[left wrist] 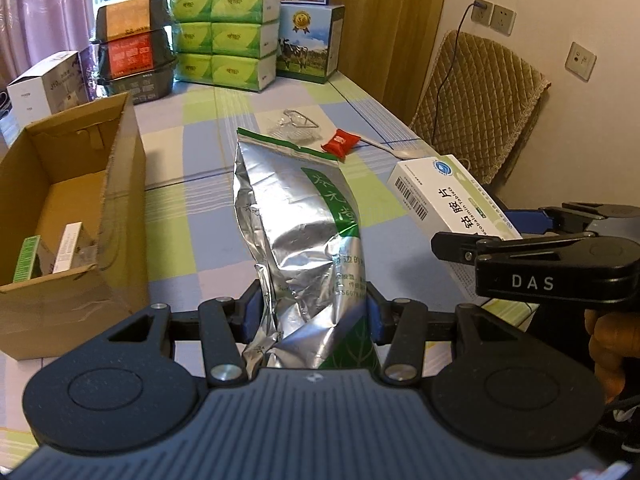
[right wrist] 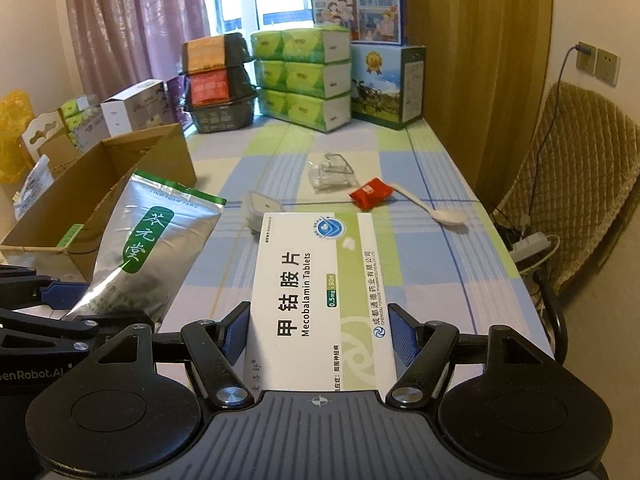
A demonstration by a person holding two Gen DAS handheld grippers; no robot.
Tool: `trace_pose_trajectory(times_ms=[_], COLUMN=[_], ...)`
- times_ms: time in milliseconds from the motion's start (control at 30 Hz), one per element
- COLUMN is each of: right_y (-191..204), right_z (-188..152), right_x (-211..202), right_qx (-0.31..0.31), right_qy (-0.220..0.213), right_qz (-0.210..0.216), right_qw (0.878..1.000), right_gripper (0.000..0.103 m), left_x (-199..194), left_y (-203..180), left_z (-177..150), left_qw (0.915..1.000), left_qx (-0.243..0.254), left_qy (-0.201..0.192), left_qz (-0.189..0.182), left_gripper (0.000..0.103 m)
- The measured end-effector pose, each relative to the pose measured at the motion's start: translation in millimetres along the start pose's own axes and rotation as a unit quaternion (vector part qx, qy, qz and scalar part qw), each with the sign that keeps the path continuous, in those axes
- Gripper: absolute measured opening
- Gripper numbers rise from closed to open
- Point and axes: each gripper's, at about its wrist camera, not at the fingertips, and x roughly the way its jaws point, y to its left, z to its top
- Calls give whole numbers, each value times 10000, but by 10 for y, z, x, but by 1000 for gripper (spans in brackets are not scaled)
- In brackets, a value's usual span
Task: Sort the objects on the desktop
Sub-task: 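Carry the foil bag with the left tool while the right tool carries the Mecobalamin box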
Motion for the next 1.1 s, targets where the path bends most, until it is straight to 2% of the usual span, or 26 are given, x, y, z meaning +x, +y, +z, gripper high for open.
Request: trace_pose_trajectory(times_ms=[733, 1100], right_y=[500, 956], right_z=[138, 272], right_x=[44, 142], right_qx=[-246, -439], right_qy=[-79, -131], right_qz=[262, 491], right_qw=[9993, 9977], right_gripper=[68, 68], left_x=[-412, -673], left_y=[435, 910], left_z=[48, 57], left_qw=[9994, 9981], left_qx=[-126, -257], left_qy=[-267, -396], left_qz=[167, 386], left_gripper=[44, 44])
